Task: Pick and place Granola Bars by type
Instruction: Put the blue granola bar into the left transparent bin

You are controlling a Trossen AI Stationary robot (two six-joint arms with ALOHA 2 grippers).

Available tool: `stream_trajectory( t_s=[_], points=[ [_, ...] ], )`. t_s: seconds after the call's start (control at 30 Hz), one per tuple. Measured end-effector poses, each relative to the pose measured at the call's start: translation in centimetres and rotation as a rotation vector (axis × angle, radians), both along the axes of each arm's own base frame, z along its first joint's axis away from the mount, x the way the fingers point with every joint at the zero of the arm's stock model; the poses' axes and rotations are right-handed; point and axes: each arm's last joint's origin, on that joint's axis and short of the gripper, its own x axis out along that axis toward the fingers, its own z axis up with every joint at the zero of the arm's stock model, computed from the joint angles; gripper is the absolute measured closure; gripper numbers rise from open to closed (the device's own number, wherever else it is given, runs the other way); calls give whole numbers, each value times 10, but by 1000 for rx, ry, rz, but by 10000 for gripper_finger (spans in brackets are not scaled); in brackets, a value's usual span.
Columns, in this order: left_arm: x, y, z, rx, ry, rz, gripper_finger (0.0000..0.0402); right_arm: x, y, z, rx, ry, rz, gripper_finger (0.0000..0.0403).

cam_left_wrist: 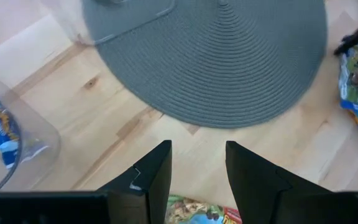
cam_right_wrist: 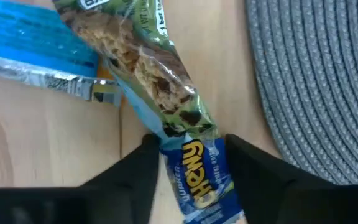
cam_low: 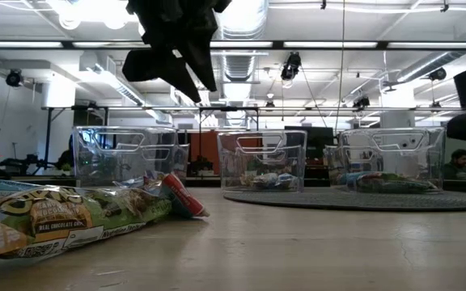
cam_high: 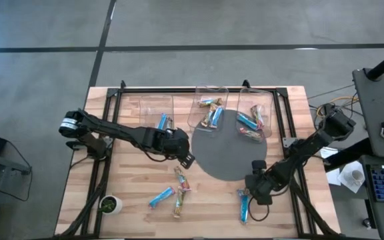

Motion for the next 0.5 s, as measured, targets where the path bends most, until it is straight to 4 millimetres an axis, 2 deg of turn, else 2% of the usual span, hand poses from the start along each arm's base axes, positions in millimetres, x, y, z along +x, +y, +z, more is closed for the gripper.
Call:
stream_trajectory(
  t_s=[0.13, 0.27, 0.37, 0.5],
  points=[
    [-4, 3, 1, 42, 9, 79, 268, 3, -4, 3, 42, -1, -45, 297],
    [-19, 8, 13, 109, 0, 182, 268, 5, -9, 14, 78, -46, -83, 351],
    [-33, 12, 26, 149, -13, 237, 268, 5, -18, 27, 74, -110, -123, 366],
    [-42, 14, 36, 133, -76, 199, 268, 8, -36, 43, 70, -193, -201, 363]
  ],
)
